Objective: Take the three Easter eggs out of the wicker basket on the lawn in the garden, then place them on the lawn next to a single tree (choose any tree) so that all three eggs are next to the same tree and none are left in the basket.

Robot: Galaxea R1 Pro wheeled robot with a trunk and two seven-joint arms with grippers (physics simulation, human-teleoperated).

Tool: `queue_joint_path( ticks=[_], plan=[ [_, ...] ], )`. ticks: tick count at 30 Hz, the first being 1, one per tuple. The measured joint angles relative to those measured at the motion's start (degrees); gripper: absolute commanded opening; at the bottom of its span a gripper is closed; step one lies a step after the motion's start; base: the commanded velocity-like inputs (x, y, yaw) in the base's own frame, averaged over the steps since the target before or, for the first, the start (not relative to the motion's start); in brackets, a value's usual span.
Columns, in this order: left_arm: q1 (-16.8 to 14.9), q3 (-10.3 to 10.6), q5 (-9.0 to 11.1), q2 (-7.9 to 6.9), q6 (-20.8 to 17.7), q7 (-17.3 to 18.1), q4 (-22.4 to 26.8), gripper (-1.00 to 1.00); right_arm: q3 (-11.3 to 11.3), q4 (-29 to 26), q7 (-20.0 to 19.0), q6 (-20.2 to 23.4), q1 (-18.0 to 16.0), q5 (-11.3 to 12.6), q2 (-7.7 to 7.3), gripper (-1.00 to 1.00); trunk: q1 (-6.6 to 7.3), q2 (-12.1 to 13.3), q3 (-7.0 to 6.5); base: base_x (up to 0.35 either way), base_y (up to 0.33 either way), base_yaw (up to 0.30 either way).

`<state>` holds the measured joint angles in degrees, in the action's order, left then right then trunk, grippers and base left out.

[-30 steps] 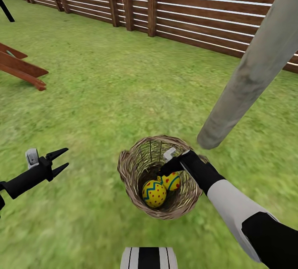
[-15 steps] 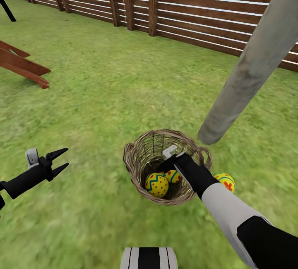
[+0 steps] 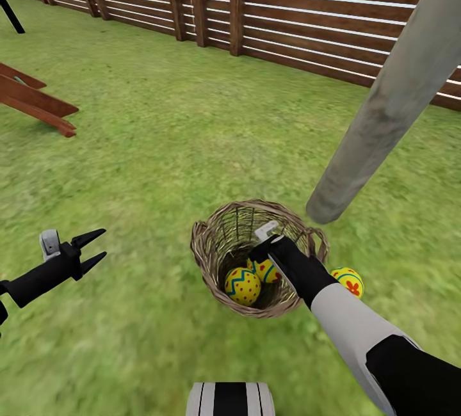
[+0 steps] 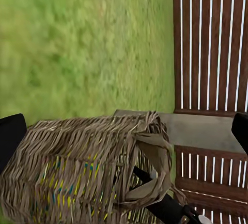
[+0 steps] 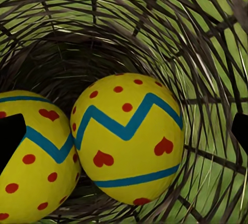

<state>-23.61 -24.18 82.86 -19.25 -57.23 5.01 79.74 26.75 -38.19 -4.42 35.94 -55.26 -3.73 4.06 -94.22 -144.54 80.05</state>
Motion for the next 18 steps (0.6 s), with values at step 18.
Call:
queue_joint_path(
  ticks=[18],
  plan=[
    [0.0,-0.01,-0.03,0.0,0.0,-0.07,0.0,1.0,-0.07,0.41,0.0,0.64,-0.03,0.22,0.6,1.0,-0.34,-0.17,2.88,0.0,0.0,0.0]
  ],
)
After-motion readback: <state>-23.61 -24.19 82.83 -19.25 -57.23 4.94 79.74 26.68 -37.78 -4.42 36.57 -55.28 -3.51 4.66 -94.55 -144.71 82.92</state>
